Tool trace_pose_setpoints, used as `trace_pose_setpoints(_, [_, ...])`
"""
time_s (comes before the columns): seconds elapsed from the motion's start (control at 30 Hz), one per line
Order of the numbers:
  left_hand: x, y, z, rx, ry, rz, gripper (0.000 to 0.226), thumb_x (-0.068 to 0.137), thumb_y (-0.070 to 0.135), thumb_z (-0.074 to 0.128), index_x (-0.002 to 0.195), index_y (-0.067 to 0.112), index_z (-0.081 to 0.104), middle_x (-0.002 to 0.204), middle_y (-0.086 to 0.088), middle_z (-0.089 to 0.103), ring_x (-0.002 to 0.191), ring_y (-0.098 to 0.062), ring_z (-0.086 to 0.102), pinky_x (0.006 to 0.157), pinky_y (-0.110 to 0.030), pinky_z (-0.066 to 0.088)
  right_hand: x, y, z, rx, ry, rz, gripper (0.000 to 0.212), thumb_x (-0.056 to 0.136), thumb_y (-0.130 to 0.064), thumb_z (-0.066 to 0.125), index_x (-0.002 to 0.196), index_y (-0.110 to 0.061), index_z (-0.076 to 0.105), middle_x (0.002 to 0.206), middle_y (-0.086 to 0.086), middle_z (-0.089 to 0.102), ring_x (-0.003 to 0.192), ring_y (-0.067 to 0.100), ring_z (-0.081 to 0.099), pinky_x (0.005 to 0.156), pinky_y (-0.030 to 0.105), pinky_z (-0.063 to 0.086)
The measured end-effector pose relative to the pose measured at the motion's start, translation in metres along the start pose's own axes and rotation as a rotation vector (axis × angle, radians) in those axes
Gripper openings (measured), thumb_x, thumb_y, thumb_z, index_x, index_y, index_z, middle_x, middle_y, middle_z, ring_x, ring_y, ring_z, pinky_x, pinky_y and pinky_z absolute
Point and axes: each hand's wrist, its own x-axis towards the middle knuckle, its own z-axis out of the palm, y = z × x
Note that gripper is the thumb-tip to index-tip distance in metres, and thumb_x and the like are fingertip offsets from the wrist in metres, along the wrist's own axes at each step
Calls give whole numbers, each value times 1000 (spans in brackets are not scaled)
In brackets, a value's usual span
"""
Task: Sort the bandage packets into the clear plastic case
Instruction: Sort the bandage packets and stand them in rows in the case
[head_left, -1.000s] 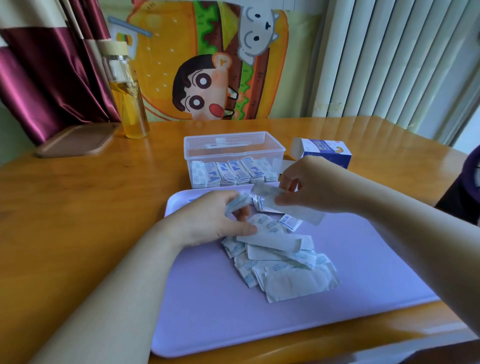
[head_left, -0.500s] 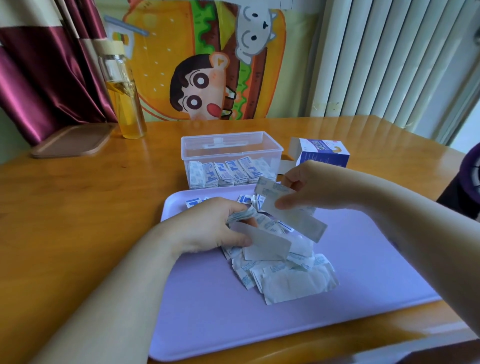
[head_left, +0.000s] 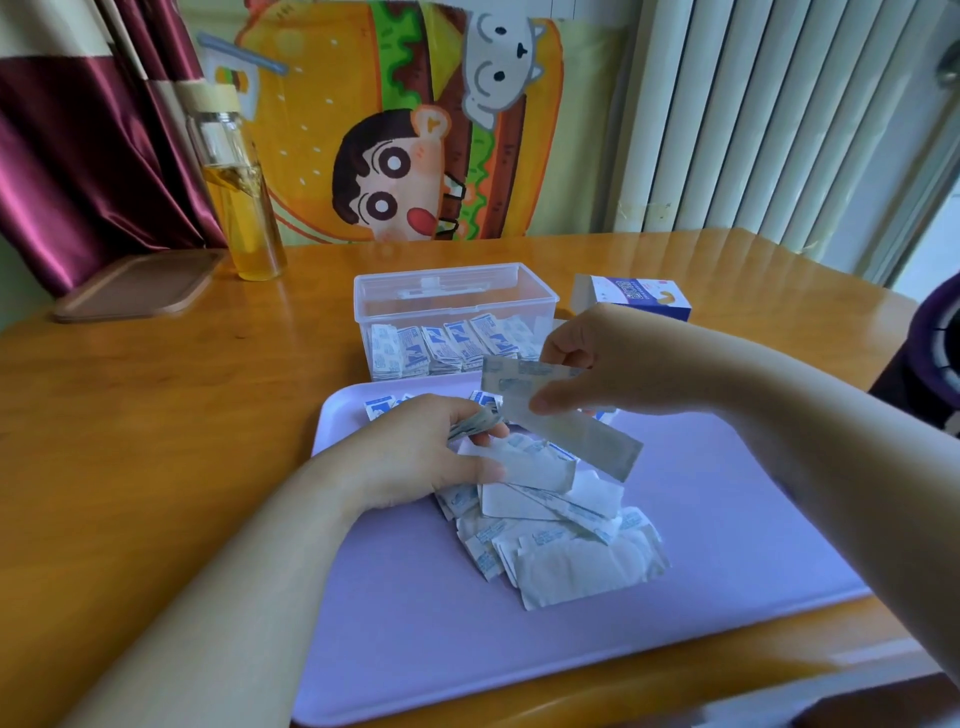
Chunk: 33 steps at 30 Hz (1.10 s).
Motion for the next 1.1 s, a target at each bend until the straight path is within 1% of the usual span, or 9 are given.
trace_pose_setpoints(0.17, [0, 0, 2, 25, -35, 29, 21, 82, 29, 72, 102, 33, 66, 84, 23, 65, 70, 15, 56, 63, -2, 37, 5, 13, 16, -3, -150, 72, 31, 76, -50, 69, 86, -21, 69, 79, -2, 70, 67, 18, 59, 63, 27, 40])
trace_pose_setpoints(0.3, [0, -1, 2, 31, -42, 29, 25, 82, 29, 71, 106, 33, 66, 99, 24, 68, 89, 11, 60, 78, -7, 44, 7, 17, 31, -25, -222, 86, 39, 76, -49, 70, 88, -12, 67, 75, 1, 64, 65, 20, 51, 62, 29, 35])
trace_pose_setpoints(0.4, [0, 0, 1, 20, -39, 5, 31, 81, 30, 72, 111, 28, 65, 105, 19, 68, 97, 2, 62, 91, -20, 47, 12, 18, 30, 2, -199, 79, 41, 74, -49, 72, 92, -12, 67, 90, 6, 71, 81, 29, 64, 70, 35, 47])
trace_pose_setpoints(0.47, [1, 0, 2, -11, -21, -2, 23, 82, 28, 72, 104, 26, 66, 95, 20, 69, 88, 3, 63, 82, -16, 48, 13, 17, 28, 10, -189, 69, 42, 73, -49, 73, 95, -14, 68, 96, 6, 71, 90, 29, 66, 81, 42, 51])
trace_pose_setpoints(0.57, [1, 1, 2, -73, 28, -7, 7, 83, 24, 69, 79, 22, 64, 59, 19, 58, 55, 3, 50, 54, -12, 37, 14, 16, 27, 18, -184, 65, 36, 74, -47, 73, 97, -20, 69, 96, 2, 71, 90, 26, 65, 77, 37, 50])
trace_pose_setpoints(0.67, [-1, 4, -1, -130, 52, 8, 12, 84, 24, 68, 79, 13, 64, 66, 6, 57, 60, -6, 47, 59, -20, 36, 12, 15, 26, 61, -154, 68, 34, 73, -45, 74, 96, -19, 69, 94, 1, 72, 89, 24, 66, 81, 36, 53])
trace_pose_setpoints(0.8, [-3, 9, -6, -183, 130, 41, 7, 85, 19, 69, 80, 16, 65, 52, 18, 56, 46, 7, 47, 49, -3, 34, 11, 14, 19, 76, -104, 73, 27, 73, -44, 75, 86, -22, 67, 74, -8, 66, 71, 18, 61, 63, 30, 45])
trace_pose_setpoints(0.93, [2, -1, -10, -262, 208, -3, 22, 69, 46, 77, 80, 29, 69, 60, 21, 59, 57, 0, 51, 64, -21, 38, 13, 14, 14, 200, -107, 76, 27, 69, -42, 77, 89, -24, 70, 87, -7, 73, 87, 18, 68, 83, 37, 52])
trace_pose_setpoints(1.1, [4, 6, -10, -587, 307, 10, 7, 79, 17, 69, 76, 19, 63, 53, 12, 49, 47, -7, 34, 46, -18, 29, 14, 14, 8, 374, -91, 34, 15, 71, -28, 80, 81, -22, 69, 85, -2, 74, 82, 20, 70, 74, 31, 55])
